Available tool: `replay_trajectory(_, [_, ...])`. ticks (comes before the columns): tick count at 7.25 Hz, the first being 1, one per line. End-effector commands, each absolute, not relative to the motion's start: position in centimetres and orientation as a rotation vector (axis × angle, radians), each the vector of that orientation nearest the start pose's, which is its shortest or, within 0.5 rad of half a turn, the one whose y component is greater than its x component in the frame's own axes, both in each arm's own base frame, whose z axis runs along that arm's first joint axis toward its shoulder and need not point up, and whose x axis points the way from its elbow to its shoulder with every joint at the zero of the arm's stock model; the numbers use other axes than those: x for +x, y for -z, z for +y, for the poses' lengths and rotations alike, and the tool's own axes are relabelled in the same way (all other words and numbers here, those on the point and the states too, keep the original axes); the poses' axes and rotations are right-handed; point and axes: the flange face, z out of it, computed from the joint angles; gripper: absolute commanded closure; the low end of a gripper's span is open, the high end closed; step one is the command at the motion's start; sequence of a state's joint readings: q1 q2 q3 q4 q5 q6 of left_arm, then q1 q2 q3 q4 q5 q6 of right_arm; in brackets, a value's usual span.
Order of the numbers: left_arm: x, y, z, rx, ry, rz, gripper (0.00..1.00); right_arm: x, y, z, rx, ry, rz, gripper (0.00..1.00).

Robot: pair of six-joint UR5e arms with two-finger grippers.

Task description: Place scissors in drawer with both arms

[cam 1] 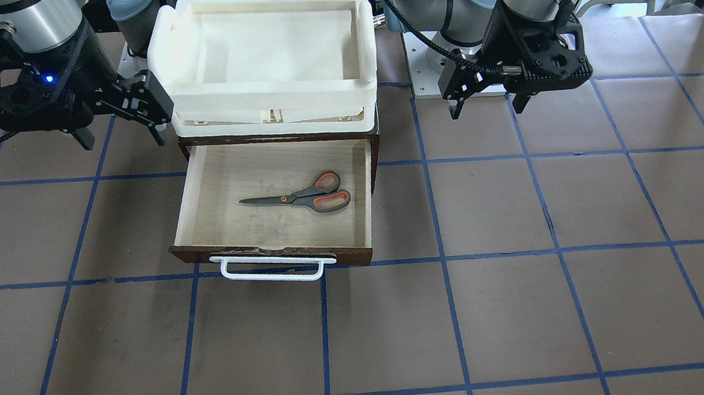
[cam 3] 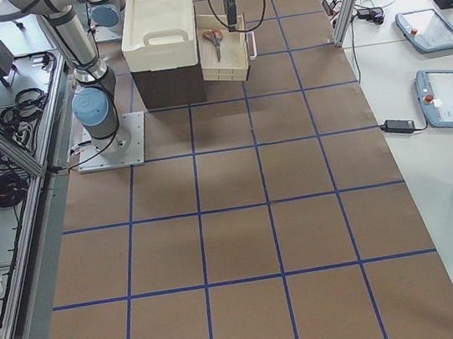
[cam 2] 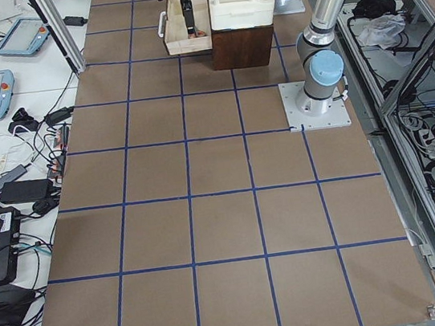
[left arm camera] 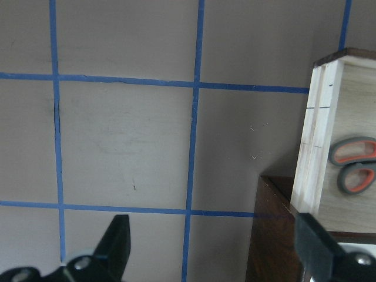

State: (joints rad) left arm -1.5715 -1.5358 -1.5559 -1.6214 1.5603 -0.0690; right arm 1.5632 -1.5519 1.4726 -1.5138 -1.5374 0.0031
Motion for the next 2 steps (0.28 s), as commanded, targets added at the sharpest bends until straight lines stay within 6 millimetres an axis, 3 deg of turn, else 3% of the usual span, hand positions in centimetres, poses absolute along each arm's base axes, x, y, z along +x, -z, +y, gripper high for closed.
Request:
replay_trajectory(1, [-13.49, -50.69, -47.62, -0.087, 0.000, 3.150, 0.00, 13.28, -52.15, -50.18, 0.016, 0.036, 3.108, 0.00])
replay_trajectory(2, [-13.48, -50.69, -47.62, -0.077, 0.000, 3.148, 0.00, 13.25, -52.07, -50.23, 0.016, 0.034, 3.111, 0.00])
